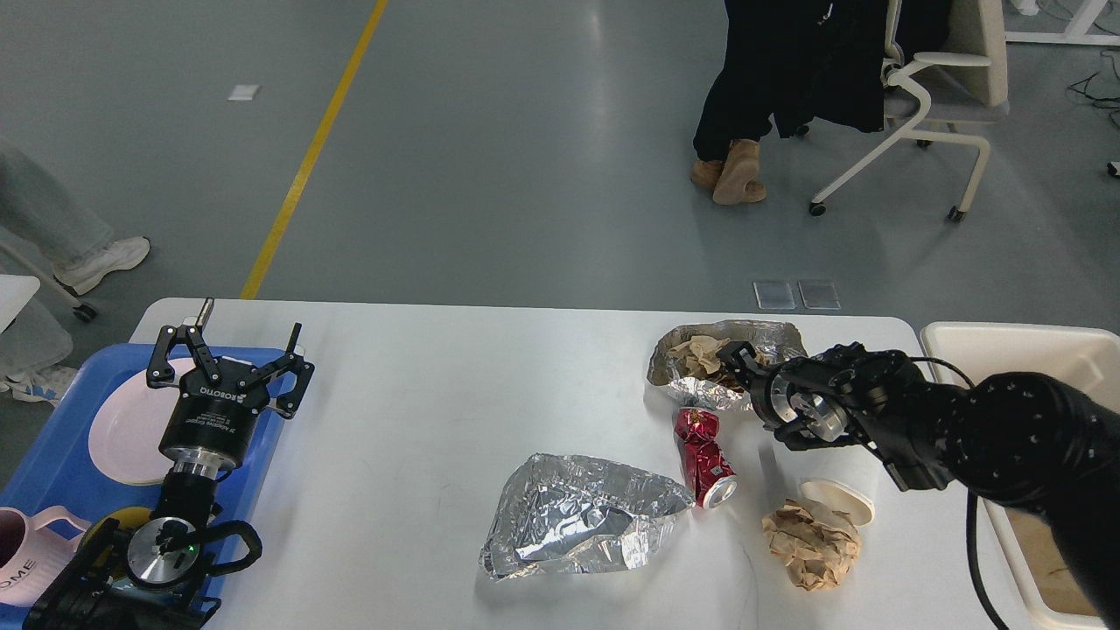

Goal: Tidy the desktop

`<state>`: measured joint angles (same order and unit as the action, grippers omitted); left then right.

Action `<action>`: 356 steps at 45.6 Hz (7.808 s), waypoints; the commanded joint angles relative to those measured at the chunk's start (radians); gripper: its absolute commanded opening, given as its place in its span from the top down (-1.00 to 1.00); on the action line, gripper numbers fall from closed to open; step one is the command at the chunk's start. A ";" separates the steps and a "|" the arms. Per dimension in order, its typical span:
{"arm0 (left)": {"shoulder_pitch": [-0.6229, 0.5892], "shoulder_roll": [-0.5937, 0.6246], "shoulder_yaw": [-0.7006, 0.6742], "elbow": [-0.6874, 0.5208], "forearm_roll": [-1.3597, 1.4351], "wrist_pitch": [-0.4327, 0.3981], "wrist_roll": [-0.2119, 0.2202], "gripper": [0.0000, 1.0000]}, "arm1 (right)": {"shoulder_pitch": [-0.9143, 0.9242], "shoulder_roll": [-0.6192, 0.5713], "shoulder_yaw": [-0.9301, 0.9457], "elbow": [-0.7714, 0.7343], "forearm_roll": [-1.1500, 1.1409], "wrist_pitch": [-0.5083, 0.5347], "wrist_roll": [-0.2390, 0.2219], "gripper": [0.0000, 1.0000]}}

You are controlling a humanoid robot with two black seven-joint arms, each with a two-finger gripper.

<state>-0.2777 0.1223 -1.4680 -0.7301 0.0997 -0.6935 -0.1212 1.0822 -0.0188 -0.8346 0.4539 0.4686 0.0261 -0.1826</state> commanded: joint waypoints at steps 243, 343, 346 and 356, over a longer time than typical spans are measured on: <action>0.000 0.000 0.000 0.000 0.000 0.000 0.000 -0.93 | -0.596 -0.372 0.115 -0.406 -0.688 0.047 0.100 1.00; 0.000 0.000 0.000 0.000 0.000 0.002 0.000 -0.93 | 1.568 -0.222 -0.547 1.240 -0.597 0.808 0.127 -1.00; 0.000 0.000 0.000 0.000 0.000 0.002 0.000 -0.93 | 1.582 -0.191 -0.570 1.255 -0.597 0.808 0.144 -1.00; 0.000 0.000 0.000 0.000 0.000 0.002 0.000 -0.93 | 1.576 -0.193 -0.564 1.255 -0.599 0.807 0.141 -1.00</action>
<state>-0.2775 0.1228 -1.4682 -0.7302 0.0997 -0.6918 -0.1212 2.6615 -0.2092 -1.4033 1.7080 -0.1292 0.8334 -0.0406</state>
